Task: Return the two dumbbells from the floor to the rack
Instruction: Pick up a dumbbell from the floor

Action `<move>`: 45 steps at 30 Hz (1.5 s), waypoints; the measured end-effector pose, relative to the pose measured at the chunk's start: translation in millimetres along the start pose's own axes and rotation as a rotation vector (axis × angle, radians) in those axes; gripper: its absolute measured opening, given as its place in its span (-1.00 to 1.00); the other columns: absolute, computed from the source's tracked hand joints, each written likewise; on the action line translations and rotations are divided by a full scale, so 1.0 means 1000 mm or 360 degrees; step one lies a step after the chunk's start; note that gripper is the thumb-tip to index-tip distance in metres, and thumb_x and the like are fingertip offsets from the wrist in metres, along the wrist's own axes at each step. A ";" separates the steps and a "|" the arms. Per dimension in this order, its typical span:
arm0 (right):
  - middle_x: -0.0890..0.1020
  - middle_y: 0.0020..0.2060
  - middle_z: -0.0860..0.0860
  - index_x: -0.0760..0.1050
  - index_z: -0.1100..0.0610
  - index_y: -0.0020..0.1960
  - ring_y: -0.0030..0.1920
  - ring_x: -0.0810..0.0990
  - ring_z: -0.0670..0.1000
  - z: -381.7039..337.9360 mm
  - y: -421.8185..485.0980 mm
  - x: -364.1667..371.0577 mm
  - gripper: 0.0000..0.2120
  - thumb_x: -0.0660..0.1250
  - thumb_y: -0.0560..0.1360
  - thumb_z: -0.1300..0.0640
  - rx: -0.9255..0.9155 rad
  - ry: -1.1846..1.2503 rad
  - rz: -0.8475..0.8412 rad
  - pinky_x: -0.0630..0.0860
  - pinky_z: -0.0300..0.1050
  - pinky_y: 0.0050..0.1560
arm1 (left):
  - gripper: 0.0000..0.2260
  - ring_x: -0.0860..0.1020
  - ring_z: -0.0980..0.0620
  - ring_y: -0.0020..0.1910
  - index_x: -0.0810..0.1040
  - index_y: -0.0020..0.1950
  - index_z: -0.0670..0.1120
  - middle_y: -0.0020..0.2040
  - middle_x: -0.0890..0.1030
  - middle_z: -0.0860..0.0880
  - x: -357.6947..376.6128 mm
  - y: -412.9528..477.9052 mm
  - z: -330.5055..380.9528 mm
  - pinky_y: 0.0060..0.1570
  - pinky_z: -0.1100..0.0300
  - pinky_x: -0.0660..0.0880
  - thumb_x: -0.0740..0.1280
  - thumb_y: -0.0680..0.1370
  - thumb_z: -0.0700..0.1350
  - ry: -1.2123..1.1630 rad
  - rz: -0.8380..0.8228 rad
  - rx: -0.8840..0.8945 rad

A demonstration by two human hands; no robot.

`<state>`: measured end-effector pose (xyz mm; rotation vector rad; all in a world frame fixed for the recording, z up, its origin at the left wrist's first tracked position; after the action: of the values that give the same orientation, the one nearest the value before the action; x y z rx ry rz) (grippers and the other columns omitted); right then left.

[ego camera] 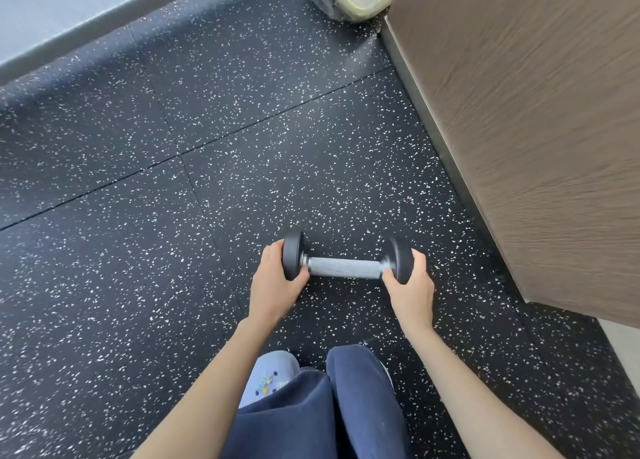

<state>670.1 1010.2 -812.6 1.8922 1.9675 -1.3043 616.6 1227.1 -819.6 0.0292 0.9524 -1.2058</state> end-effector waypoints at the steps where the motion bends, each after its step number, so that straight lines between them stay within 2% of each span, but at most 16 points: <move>1: 0.50 -0.05 0.01 0.32 0.12 0.27 -0.07 0.44 0.00 0.000 0.000 0.001 -0.58 0.34 0.46 0.18 -0.0006 0.0021 0.0034 0.39 -0.12 -0.07 | -0.62 0.44 0.08 -0.03 0.38 0.24 -0.04 0.10 0.45 0.07 0.001 0.000 -0.001 -0.10 0.19 0.33 0.37 0.47 -0.04 -0.0019 0.0025 0.0017; 4: 0.50 -0.07 0.00 0.35 0.14 0.24 -0.12 0.44 -0.08 -0.005 0.004 0.005 -0.63 0.35 0.46 0.18 -0.0017 0.0116 0.0151 0.44 -0.14 -0.04 | -0.68 0.42 0.13 -0.01 0.41 0.19 -0.03 0.06 0.45 0.11 0.007 0.002 0.002 -0.10 0.32 0.27 0.38 0.48 -0.07 -0.0114 0.0199 0.0057; 8: 0.45 -0.15 -0.06 0.40 0.18 0.19 -0.13 0.37 -0.50 -0.003 0.011 0.009 -0.67 0.37 0.45 0.23 -0.0089 0.0191 0.0285 0.27 -0.60 -0.21 | -0.72 0.48 0.18 -0.04 0.43 0.16 0.05 0.00 0.52 0.17 0.022 0.003 0.004 -0.12 0.50 0.31 0.38 0.48 -0.12 -0.0480 0.0418 -0.0089; 10: 0.50 -0.16 -0.04 0.42 0.21 0.15 -0.16 0.45 -0.38 0.000 0.010 0.010 -0.68 0.39 0.42 0.26 -0.0127 0.0213 0.0305 0.26 -0.64 -0.24 | -0.71 0.50 0.24 -0.05 0.45 0.16 0.04 -0.01 0.54 0.16 0.026 0.001 0.003 -0.12 0.50 0.34 0.39 0.47 -0.15 -0.0582 0.0465 -0.0107; 13: 0.52 -0.16 -0.02 0.40 0.18 0.14 -0.21 0.49 -0.20 0.007 0.008 0.012 -0.65 0.39 0.40 0.29 -0.0169 0.0222 0.0277 0.31 -0.59 -0.24 | -0.68 0.49 0.29 -0.07 0.44 0.15 0.04 -0.01 0.53 0.19 0.026 -0.004 0.001 -0.11 0.49 0.36 0.40 0.46 -0.19 -0.0620 0.0468 -0.0072; 20: 0.50 -0.14 -0.06 0.34 0.12 0.14 -0.15 0.49 -0.02 0.010 0.009 0.013 -0.64 0.37 0.41 0.28 -0.0185 0.0244 0.0216 0.35 -0.52 -0.22 | -0.65 0.46 0.37 -0.09 0.40 0.16 0.02 -0.01 0.49 0.22 0.024 -0.004 0.002 -0.14 0.55 0.32 0.40 0.46 -0.23 -0.0608 0.0415 -0.0041; 23: 0.53 -0.04 0.01 0.33 0.11 0.19 -0.02 0.51 0.10 0.011 0.014 0.011 -0.59 0.38 0.40 0.24 -0.0134 0.0200 0.0145 0.45 -0.17 -0.05 | -0.63 0.46 0.37 -0.08 0.40 0.18 0.01 0.00 0.50 0.15 0.022 0.000 0.001 -0.15 0.54 0.33 0.42 0.44 -0.20 -0.0584 0.0381 -0.0042; 24: 0.52 0.03 0.04 0.31 0.13 0.24 0.05 0.51 0.11 0.011 0.014 0.010 -0.54 0.39 0.40 0.24 -0.0143 0.0154 0.0108 0.43 -0.16 0.01 | -0.61 0.46 0.38 -0.07 0.39 0.18 0.01 0.01 0.51 0.13 0.021 0.001 0.000 -0.14 0.54 0.33 0.43 0.43 -0.20 -0.0564 0.0359 -0.0033; 27: 0.29 0.38 0.13 0.17 0.24 0.41 0.38 0.28 0.05 0.005 0.008 0.005 -0.36 0.38 0.42 0.26 -0.0520 -0.0230 0.0037 0.10 -0.48 0.31 | -0.52 0.42 0.46 -0.04 0.37 0.24 -0.05 0.09 0.47 0.09 0.017 0.003 -0.003 -0.13 0.59 0.29 0.46 0.40 -0.21 -0.0460 0.0240 0.0013; 29: 0.25 0.42 0.13 0.20 0.26 0.42 0.43 0.21 0.02 -0.001 0.001 0.006 -0.37 0.38 0.43 0.25 -0.0804 -0.0451 0.0000 0.00 -0.31 0.43 | -0.43 0.35 0.49 0.06 0.32 0.31 -0.12 0.22 0.41 0.01 0.014 0.001 -0.005 0.01 0.62 0.22 0.47 0.38 -0.23 -0.0354 0.0205 0.0131; 31: 0.37 0.36 0.12 0.36 0.26 0.32 0.42 0.26 0.04 -0.002 -0.001 0.007 -0.48 0.42 0.41 0.26 -0.0989 -0.0549 0.0024 0.03 0.02 0.48 | -0.36 0.26 0.29 0.30 0.27 0.36 -0.19 0.35 0.31 -0.11 0.012 0.000 -0.007 0.22 0.56 0.14 0.48 0.36 -0.23 -0.0177 0.0269 0.0354; 34: 0.50 0.25 0.15 0.49 0.28 0.20 0.38 0.33 0.06 -0.004 -0.002 0.007 -0.62 0.41 0.40 0.29 -0.1213 -0.0684 0.0125 0.01 0.10 0.49 | -0.48 0.30 0.04 0.37 0.38 0.31 -0.17 0.35 0.36 -0.10 0.008 0.000 0.001 0.33 0.35 0.18 0.45 0.38 -0.20 0.0020 0.0298 0.0660; 37: 0.54 0.22 0.12 0.50 0.26 0.20 0.30 0.44 0.08 -0.016 -0.006 0.023 -0.59 0.45 0.38 0.24 -0.1345 -0.0706 -0.0026 0.17 0.04 0.44 | -0.60 0.35 0.01 0.35 0.48 0.20 -0.15 0.27 0.45 -0.04 0.011 0.008 0.005 0.34 0.15 0.25 0.41 0.37 -0.17 0.0070 0.0164 0.0818; 39: 0.51 0.25 0.09 0.45 0.22 0.27 0.27 0.46 0.08 -0.021 -0.004 0.042 -0.50 0.47 0.37 0.16 -0.1248 -0.0777 -0.0306 0.34 -0.01 0.32 | -0.59 0.33 0.04 0.36 0.48 0.20 -0.13 0.28 0.44 0.00 0.013 0.013 -0.001 0.35 0.19 0.24 0.40 0.36 -0.18 -0.0077 0.0156 0.0686; 41: 0.46 0.30 0.04 0.38 0.16 0.34 0.29 0.43 0.06 -0.023 0.004 0.059 -0.47 0.41 0.43 0.04 -0.1060 -0.0819 -0.0581 0.37 -0.05 0.25 | -0.54 0.31 0.10 0.37 0.47 0.24 -0.08 0.31 0.42 0.01 0.011 0.015 -0.007 0.35 0.28 0.20 0.39 0.34 -0.15 -0.0262 0.0165 0.0519; 45: 0.63 -0.02 -0.06 0.48 0.02 0.13 0.00 0.59 0.04 -0.021 0.024 0.075 -0.58 0.36 0.39 -0.20 -0.1131 -0.1046 -0.0527 0.41 -0.04 -0.06 | -0.48 0.27 0.21 0.37 0.42 0.29 -0.03 0.35 0.36 0.03 0.007 0.017 -0.013 0.31 0.40 0.17 0.38 0.33 -0.04 -0.0443 -0.0042 0.0471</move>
<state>684.5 1077.1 -856.6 0.7251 2.0072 -0.9115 622.6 1234.2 -839.7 0.0821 0.5286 -1.3277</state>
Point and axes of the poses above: each hand's wrist, its own y-axis towards the middle knuckle, its own x-axis out of the palm, z = x × y, the point moved 2 cm from there along y, towards the middle knuckle
